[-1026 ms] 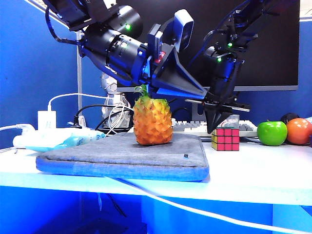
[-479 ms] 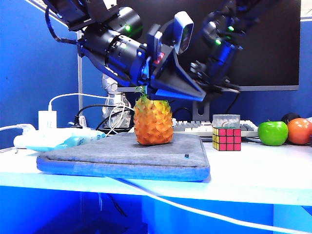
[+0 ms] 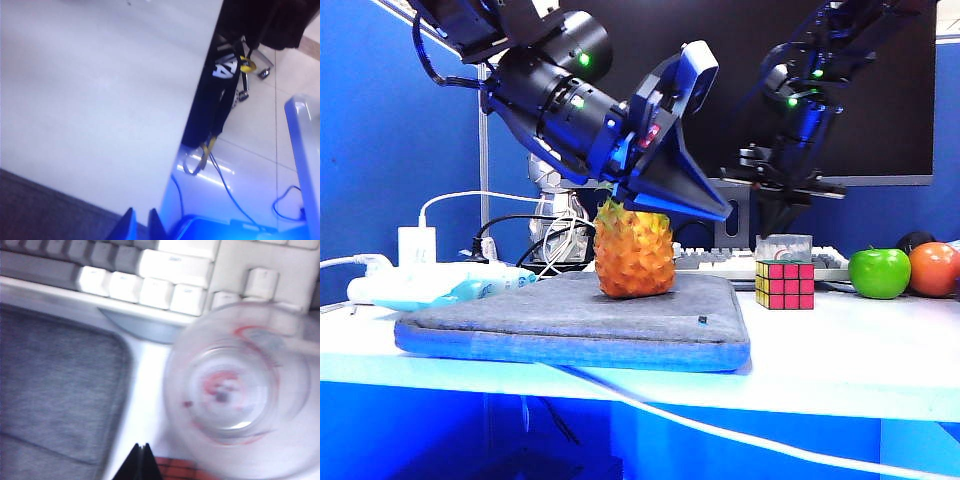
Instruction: Rotate the Rubik's Cube so that its red face is facing towards you.
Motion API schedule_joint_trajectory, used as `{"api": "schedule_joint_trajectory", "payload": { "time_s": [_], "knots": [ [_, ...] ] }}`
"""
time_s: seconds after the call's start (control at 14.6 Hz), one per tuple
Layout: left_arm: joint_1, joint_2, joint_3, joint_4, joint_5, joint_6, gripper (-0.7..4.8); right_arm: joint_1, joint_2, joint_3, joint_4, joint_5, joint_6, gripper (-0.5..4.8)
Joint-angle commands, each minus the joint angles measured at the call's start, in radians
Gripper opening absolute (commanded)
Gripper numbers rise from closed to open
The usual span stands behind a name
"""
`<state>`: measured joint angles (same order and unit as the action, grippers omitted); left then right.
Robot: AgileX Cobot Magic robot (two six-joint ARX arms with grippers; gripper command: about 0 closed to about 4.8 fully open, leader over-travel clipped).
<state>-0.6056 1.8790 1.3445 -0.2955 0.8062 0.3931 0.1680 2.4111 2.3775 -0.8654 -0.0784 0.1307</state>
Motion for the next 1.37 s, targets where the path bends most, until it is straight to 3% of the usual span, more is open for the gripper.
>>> {"api": "schedule_joint_trajectory", "payload": {
  "time_s": [0.07, 1.37],
  "knots": [
    [-0.001, -0.004, 0.004, 0.044, 0.001, -0.032, 0.49, -0.003, 0.004, 0.006, -0.027, 0.008, -0.033, -0.01],
    [-0.002, -0.004, 0.004, 0.042, 0.028, -0.095, 0.49, 0.019, 0.052, 0.006, -0.225, 0.009, -0.03, -0.01]
  ]
}}
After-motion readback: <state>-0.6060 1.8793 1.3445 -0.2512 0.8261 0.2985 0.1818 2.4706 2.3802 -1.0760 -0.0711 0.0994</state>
